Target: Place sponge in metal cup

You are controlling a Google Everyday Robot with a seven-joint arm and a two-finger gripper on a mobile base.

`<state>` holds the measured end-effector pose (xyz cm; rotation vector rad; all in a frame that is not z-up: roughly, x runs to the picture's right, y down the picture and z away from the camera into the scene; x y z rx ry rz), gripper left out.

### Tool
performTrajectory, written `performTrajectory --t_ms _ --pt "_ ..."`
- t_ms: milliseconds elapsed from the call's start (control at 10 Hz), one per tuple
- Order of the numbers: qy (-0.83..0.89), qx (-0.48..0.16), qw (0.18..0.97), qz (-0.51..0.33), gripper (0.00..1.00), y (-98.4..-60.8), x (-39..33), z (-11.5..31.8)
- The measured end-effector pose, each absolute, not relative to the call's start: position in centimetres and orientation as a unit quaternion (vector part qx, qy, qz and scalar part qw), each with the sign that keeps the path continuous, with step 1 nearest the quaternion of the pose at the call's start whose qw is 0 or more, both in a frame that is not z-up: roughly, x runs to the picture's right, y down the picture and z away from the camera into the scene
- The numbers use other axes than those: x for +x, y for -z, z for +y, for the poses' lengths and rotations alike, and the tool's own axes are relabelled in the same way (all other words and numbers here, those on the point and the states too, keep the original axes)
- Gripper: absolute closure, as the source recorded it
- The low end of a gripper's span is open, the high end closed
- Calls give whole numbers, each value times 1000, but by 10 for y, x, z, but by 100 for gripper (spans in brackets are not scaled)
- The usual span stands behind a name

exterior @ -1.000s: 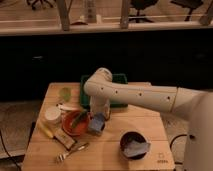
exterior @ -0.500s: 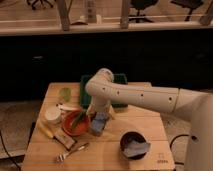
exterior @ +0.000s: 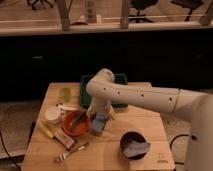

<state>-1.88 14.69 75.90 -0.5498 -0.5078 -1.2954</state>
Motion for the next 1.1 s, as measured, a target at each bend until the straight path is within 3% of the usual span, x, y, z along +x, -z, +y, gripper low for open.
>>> performTrajectory --t_ms 1100 --pt "599 -244 730 -220 20 -757 -20 145"
